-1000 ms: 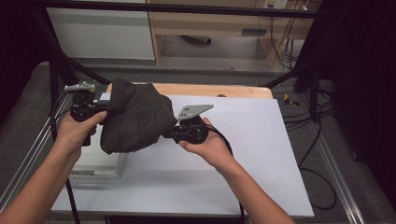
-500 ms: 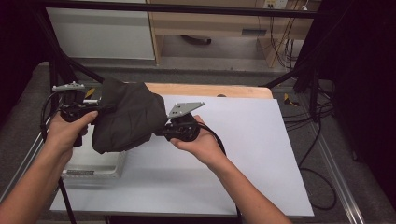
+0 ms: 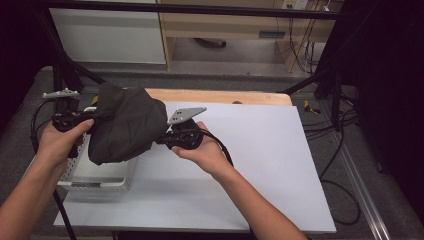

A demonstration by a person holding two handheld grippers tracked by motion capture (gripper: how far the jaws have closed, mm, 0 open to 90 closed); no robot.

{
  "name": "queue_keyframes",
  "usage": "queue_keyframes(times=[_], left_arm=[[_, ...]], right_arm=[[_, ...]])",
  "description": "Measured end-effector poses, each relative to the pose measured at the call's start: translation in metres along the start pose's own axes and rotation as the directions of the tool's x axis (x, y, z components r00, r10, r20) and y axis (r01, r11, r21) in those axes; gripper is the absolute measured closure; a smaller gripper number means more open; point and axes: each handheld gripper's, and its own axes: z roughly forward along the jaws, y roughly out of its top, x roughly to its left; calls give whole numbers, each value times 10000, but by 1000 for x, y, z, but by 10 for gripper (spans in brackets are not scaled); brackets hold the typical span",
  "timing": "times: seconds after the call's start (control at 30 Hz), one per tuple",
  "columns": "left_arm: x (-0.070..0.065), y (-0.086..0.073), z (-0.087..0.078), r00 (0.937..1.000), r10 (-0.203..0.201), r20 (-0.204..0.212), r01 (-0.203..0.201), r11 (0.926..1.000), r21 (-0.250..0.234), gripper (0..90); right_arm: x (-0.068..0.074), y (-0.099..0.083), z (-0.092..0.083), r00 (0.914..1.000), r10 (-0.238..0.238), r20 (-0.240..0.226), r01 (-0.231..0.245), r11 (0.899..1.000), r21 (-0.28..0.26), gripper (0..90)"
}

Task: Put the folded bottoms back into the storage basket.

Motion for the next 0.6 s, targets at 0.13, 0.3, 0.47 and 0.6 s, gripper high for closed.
queue_keyframes(times=[0.13,0.3,0.47,0.6], left_arm=[[4,-1,-3,10000,6,-69,-6,10000,-9,686],[9,-2,-6,9999,-7,-143,6,10000,-38,686],[12,-4,-8,9998,-21,-209,20,10000,-59,685],[14,-5,-9,9997,-27,-257,25,10000,-55,685]], right_arm=[[1,3,6,10000,-27,-21,27,10000,-2,848],[3,5,12,10000,-31,-51,31,10000,9,848],[3,6,17,9999,-57,-88,57,10000,44,848],[3,6,20,9999,-52,-95,52,10000,18,848]])
